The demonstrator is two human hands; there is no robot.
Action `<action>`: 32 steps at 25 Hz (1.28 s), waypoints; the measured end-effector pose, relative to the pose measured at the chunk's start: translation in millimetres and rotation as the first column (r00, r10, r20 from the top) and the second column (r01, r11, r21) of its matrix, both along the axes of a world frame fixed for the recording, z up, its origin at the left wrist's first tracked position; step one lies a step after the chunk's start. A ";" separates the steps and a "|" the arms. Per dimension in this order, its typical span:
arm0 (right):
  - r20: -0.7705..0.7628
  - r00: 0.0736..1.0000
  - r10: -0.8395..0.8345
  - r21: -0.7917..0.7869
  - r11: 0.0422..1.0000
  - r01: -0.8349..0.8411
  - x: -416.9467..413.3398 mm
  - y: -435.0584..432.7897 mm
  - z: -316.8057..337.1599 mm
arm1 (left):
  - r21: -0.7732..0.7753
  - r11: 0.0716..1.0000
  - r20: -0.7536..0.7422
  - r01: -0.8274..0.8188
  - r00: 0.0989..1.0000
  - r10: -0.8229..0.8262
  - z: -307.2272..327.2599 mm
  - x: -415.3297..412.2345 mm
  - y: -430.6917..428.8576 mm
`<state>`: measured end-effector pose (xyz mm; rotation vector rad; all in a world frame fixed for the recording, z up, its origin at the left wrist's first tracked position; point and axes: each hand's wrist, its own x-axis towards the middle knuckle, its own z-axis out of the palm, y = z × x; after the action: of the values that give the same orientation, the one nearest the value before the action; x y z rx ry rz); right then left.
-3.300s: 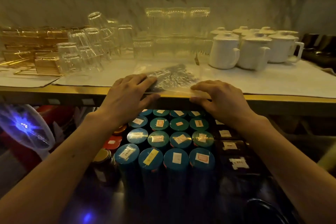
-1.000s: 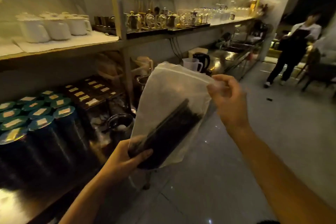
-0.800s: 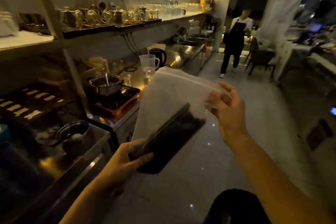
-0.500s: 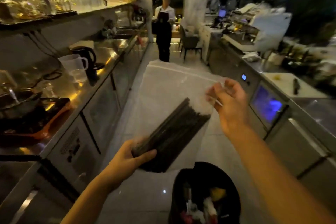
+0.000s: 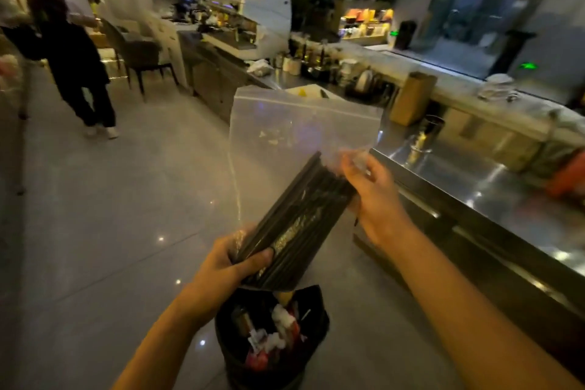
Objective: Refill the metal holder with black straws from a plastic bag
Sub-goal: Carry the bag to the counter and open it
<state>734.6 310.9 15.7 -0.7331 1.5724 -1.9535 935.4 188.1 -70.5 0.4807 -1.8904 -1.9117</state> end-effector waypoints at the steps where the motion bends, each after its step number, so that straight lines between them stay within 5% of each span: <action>1: -0.012 0.998 -0.057 0.004 0.998 0.057 -7.0 10.8 0.3 | 0.010 0.998 -0.005 0.055 0.998 -0.055 -1.1 -12.0 4.9; 8: -0.106 0.938 -0.329 -0.036 0.944 0.327 -72.0 74.4 -4.0 | -0.100 0.986 0.016 0.133 0.991 -0.132 1.9 -107.9 39.5; 20: -0.283 0.824 -0.490 -0.074 0.868 0.491 -266.8 169.8 -34.2 | -0.285 0.895 -0.113 -0.343 0.939 0.324 36.6 -348.6 131.9; 23: -0.336 0.778 -0.531 -0.060 0.837 0.545 -305.4 181.1 -43.5 | -0.174 0.911 -0.120 -0.375 0.926 0.358 52.2 -397.3 150.5; 27: -0.433 0.736 -0.520 -0.039 0.827 0.561 -346.9 179.4 -60.9 | 0.211 0.965 0.025 -0.158 0.987 0.156 71.9 -460.9 155.6; 32: -0.537 0.688 -0.488 -0.040 0.830 0.557 -400.5 168.0 -83.4 | 0.248 0.959 0.134 -0.137 0.985 0.106 61.7 -530.0 142.3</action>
<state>334.2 479.0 -67.6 -0.8894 2.4538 -2.1116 405.4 330.4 -8.8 0.7884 -1.6451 -2.0953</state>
